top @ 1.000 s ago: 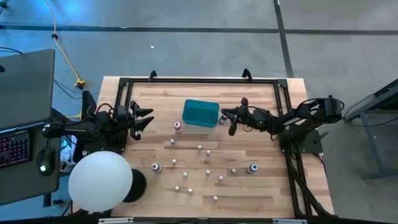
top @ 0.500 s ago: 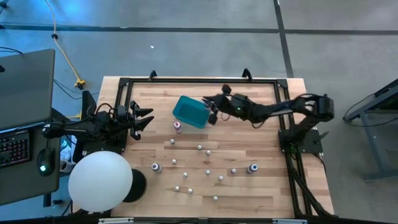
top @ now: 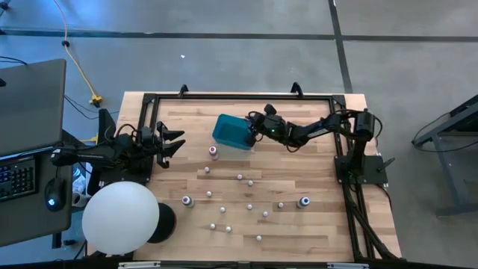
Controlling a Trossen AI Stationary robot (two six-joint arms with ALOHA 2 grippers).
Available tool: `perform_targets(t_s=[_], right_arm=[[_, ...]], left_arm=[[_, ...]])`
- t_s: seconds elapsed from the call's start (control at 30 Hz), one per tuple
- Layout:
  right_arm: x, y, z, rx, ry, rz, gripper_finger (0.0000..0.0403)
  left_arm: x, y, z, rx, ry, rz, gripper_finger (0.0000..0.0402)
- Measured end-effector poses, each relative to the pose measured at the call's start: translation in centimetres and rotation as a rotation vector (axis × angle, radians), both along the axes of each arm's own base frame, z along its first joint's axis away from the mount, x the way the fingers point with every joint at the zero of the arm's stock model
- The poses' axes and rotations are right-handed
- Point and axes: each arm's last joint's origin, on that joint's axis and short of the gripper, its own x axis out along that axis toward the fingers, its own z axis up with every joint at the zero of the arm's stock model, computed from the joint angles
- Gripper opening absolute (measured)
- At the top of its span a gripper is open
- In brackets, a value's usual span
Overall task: Pick & Place food coloring
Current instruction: Put the black food coloring bottle into the blue bin, then put the pink food coloring bottle into the blue bin
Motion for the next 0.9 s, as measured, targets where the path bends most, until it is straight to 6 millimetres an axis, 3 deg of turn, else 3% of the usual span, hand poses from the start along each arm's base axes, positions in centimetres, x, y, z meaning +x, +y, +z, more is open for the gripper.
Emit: perform_targets(t_s=[0.17,0.33,0.5,0.63,0.8,0.9], right_arm=[[-0.1,-0.1,0.2,-0.047,0.016,-0.038,0.0124],[-0.2,0.5,2.0,-0.097,-0.014,-0.025,0.0157],[-0.2,2.4,5.4,-0.044,-0.158,0.259,0.0163],[0.0,4.1,6.2,0.066,-0.249,0.548,0.0164],[0.4,6.0,5.2,0.098,-0.177,0.579,0.0157],[-0.1,6.6,6.5,0.086,-0.176,0.597,0.0149]], left_arm=[[0.0,0.0,0.0,-0.001,0.003,0.0,0.0182],[0.0,0.0,0.0,-0.024,-0.007,-0.008,0.0182],[0.0,0.0,0.0,-0.024,-0.007,-0.008,0.0182],[0.0,0.0,-0.1,-0.019,0.001,-0.006,0.0182],[0.6,0.0,-0.7,0.015,0.092,0.006,0.0182],[1.3,0.1,-1.3,0.045,0.189,0.064,0.0182]])
